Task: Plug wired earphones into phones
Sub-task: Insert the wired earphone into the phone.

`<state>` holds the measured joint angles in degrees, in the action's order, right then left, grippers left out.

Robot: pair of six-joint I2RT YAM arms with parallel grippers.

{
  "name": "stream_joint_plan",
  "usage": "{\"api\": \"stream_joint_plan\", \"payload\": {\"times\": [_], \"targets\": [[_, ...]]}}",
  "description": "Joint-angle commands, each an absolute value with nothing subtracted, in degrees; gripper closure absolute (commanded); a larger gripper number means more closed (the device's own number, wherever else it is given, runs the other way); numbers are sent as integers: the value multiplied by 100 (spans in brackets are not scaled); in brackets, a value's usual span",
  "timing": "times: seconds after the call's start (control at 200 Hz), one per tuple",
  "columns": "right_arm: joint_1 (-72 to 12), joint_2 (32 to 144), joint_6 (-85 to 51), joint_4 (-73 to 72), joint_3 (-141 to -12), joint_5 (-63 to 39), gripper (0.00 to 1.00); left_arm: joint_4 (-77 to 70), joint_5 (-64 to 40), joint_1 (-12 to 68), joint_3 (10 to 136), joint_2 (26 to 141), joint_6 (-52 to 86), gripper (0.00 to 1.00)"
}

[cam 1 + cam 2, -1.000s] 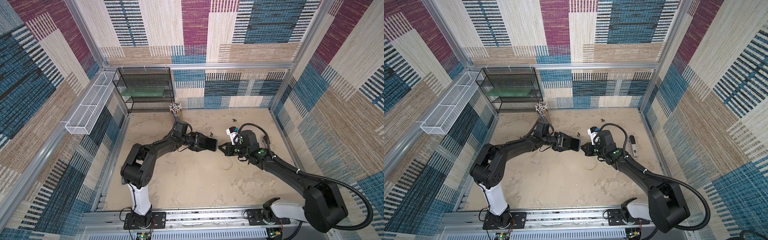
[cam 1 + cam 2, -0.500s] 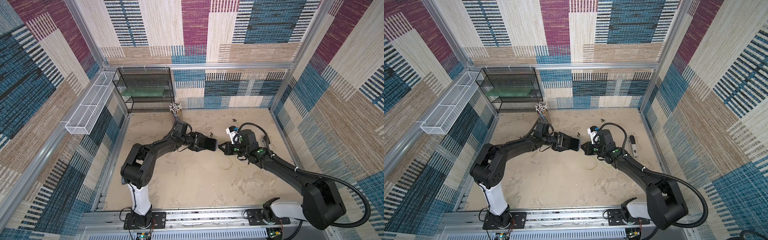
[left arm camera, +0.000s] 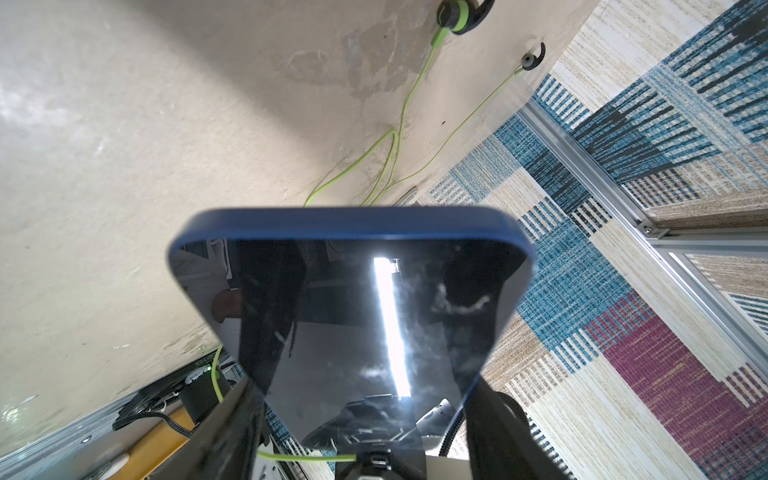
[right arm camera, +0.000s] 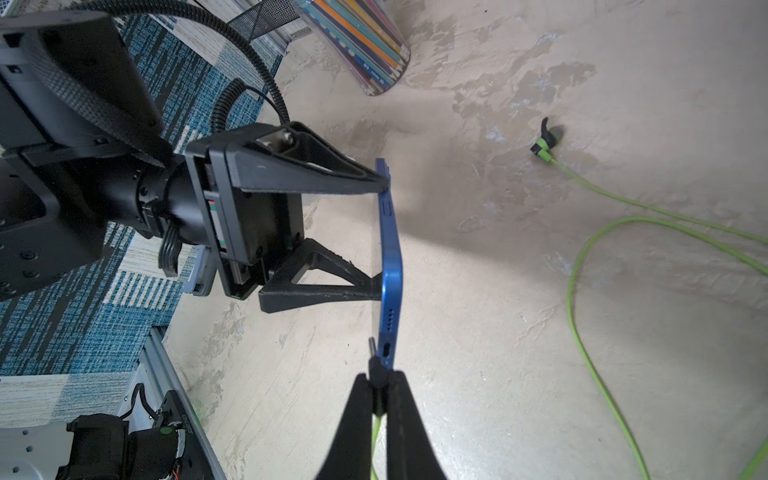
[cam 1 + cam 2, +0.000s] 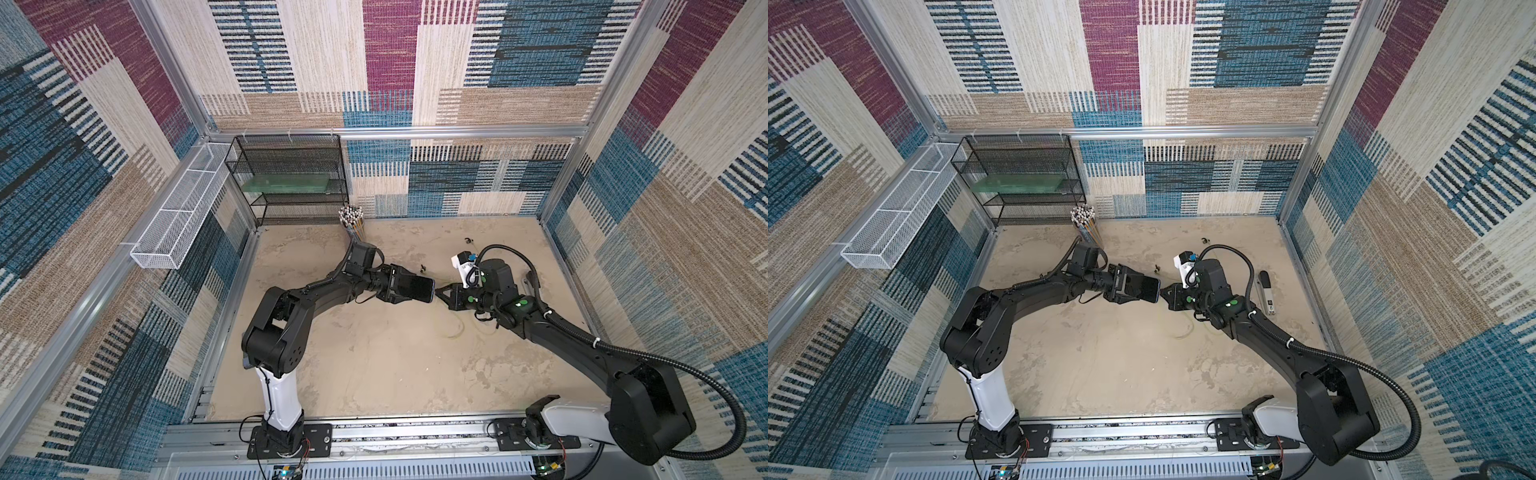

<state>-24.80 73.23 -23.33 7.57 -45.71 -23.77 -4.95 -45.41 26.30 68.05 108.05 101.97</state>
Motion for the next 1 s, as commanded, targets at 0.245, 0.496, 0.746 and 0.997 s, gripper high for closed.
{"api": "stream_joint_plan", "payload": {"times": [0.245,0.496,0.746,0.997], "targets": [[-2452,7330,-2352,654,-4510,-2311,100,-784,-4711,2628,6822,10767,10071,100],[-2443,7389,-2356,584,-4464,-2320,100,-756,-4720,2628,6856,10785,10055,100],[-2435,7453,-2349,523,-4496,-2347,100,-764,-4717,2628,6856,10793,10046,100],[-2440,7403,-2358,536,-4518,-2356,100,-747,-4716,2627,6859,10824,10037,100]]}}
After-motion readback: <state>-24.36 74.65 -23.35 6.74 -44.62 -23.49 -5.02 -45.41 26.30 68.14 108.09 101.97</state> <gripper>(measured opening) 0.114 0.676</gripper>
